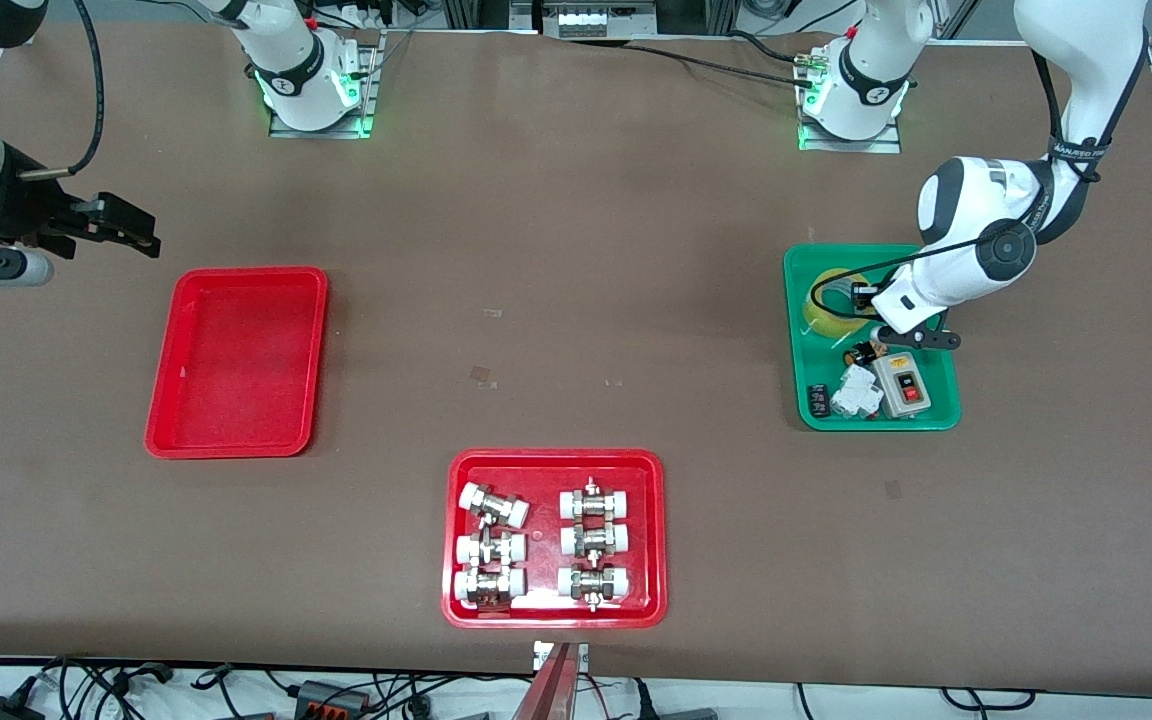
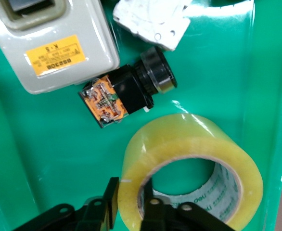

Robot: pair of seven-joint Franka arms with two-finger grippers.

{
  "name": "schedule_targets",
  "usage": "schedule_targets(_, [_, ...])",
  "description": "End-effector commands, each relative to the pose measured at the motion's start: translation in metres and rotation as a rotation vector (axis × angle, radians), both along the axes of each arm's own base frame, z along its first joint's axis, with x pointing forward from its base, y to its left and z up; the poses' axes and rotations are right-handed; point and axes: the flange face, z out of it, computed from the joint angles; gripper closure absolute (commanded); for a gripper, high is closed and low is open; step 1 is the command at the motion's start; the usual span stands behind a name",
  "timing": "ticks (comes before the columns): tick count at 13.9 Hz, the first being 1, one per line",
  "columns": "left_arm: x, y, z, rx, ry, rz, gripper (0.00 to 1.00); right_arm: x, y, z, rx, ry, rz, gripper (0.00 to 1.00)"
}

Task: Left arm passes tape to right arm into tray
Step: 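Close the left gripper on the tape roll's rim, then lift the tape roll and carry it toward the table's middle with the left gripper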

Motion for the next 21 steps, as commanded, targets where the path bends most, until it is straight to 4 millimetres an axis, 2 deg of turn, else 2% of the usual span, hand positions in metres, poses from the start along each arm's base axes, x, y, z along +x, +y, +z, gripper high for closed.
schedule_targets(1, [-0.006,0.005,0.002,0.007,-0.005,-0.019,0.99,0.007,0.000,-0.001,0.008,0.009,-0.009,0.00])
schedule_targets(3, [-0.004,0.009,0.009,0.011,-0.004,-0.011,0.99,0.005,-0.001,-0.001,0.004,0.010,-0.010,0.00])
schedule_targets(5, [0.001,0.010,0.032,0.027,0.021,-0.001,1.00,0.004,-0.002,-0.006,0.002,0.021,-0.024,0.00])
schedule_targets(7, [0.012,0.010,0.067,0.041,0.073,0.001,1.00,0.005,-0.002,-0.008,0.003,0.024,-0.026,0.00])
schedule_targets(9, [0.040,0.006,0.115,0.036,0.054,-0.005,1.00,0.007,-0.001,-0.011,0.004,0.023,-0.024,0.00])
schedule_targets(11, [0.059,-0.025,0.162,0.020,0.065,-0.041,1.00,0.007,-0.001,-0.011,0.004,0.024,-0.024,0.00])
schedule_targets(14, [0.082,-0.069,0.251,-0.097,0.028,-0.010,1.00,0.008,-0.002,-0.013,0.004,0.024,-0.026,0.00])
schedule_targets(15, [0.085,-0.088,0.269,-0.114,0.006,-0.028,1.00,0.008,-0.002,-0.013,0.004,0.026,-0.026,0.00])
schedule_targets(17, [0.089,-0.113,0.291,-0.140,-0.031,-0.015,1.00,0.007,-0.002,-0.013,0.004,0.033,-0.023,0.00])
schedule_targets(18, [0.090,-0.141,0.298,-0.212,-0.023,-0.014,1.00,0.007,-0.002,-0.013,0.004,0.032,-0.023,0.00])
schedule_targets(19, [0.097,-0.166,0.295,-0.285,0.013,0.022,1.00,0.007,-0.003,-0.012,0.004,0.030,-0.018,0.00])
schedule_targets(21, [0.101,-0.236,0.285,-0.314,0.054,0.107,1.00,0.007,-0.002,-0.012,0.004,0.032,-0.016,0.00])
